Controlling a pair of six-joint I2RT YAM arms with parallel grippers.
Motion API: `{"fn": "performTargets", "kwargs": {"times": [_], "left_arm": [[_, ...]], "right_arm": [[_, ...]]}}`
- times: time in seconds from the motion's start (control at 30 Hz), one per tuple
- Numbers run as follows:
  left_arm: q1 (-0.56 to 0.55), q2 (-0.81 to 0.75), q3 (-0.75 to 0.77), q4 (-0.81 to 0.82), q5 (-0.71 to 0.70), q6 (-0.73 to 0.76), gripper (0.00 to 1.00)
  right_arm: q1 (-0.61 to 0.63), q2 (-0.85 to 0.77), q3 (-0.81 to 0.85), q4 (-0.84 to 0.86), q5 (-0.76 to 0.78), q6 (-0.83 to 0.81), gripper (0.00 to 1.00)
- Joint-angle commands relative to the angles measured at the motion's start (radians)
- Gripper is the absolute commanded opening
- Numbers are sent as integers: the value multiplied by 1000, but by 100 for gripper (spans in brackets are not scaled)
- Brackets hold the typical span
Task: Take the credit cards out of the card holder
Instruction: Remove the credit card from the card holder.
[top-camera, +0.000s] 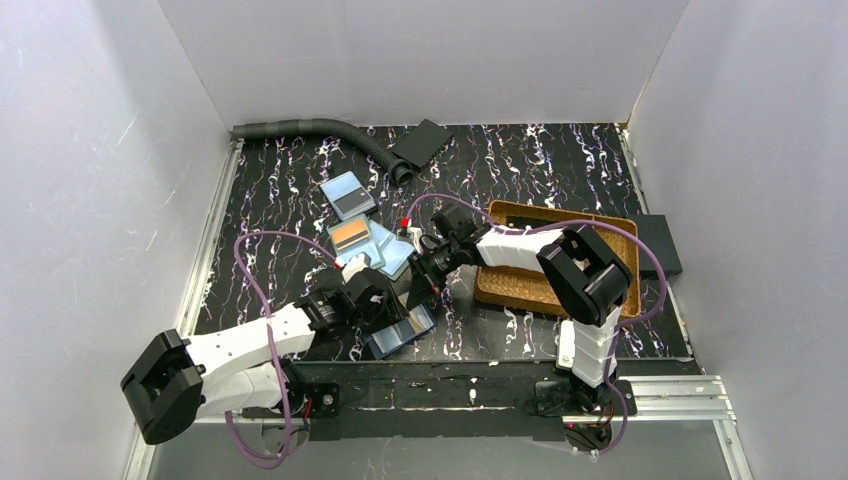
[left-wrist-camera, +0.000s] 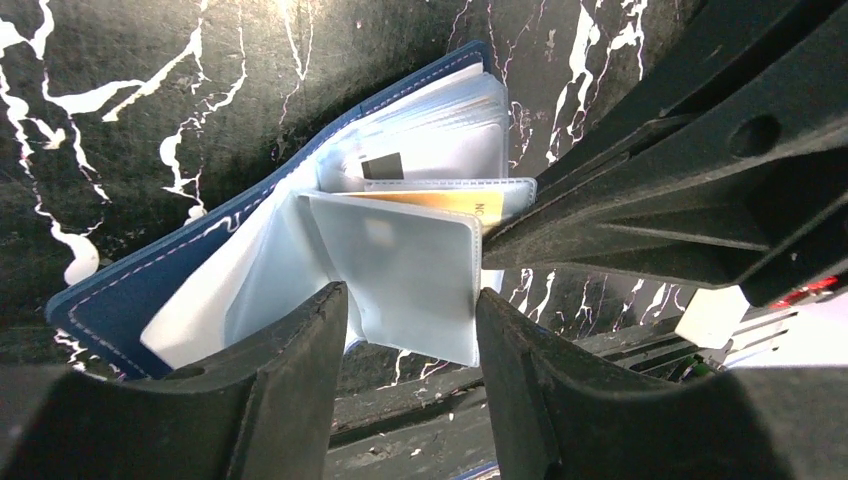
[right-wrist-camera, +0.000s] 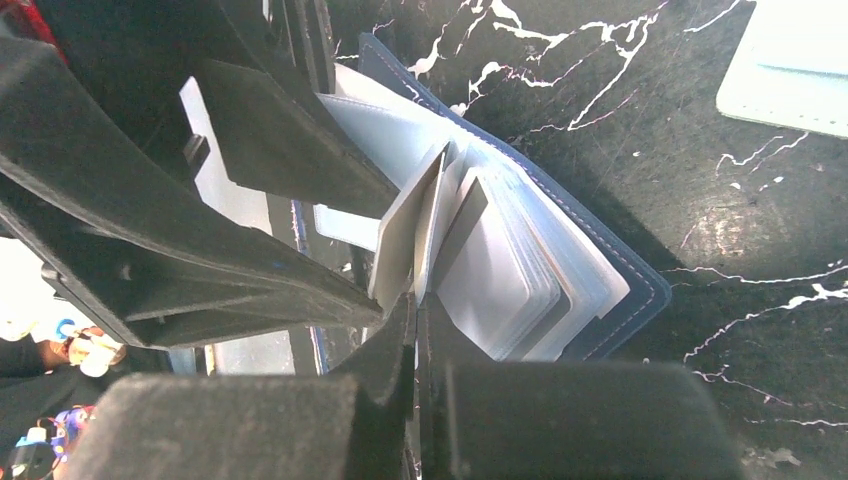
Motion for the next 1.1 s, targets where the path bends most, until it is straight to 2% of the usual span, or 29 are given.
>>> {"fn": "performTargets", "kwargs": {"times": [0.0, 0.43, 0.83, 1.07], "left_arm": [[4, -51, -8, -95, -57, -4, 46], [5, -153, -99, -99, -64, -28, 45], [8, -244, -167, -104, -93, -66, 38], [9, -270, -217, -8, -74, -50, 28]], "right_arm": [[5, -54, -3, 20, -6, -23, 1], [5, -71, -7, 7, 17, -42, 1], [4, -70, -11, 7, 20, -46, 1], [4, -70, -13, 5, 19, -49, 1]]}}
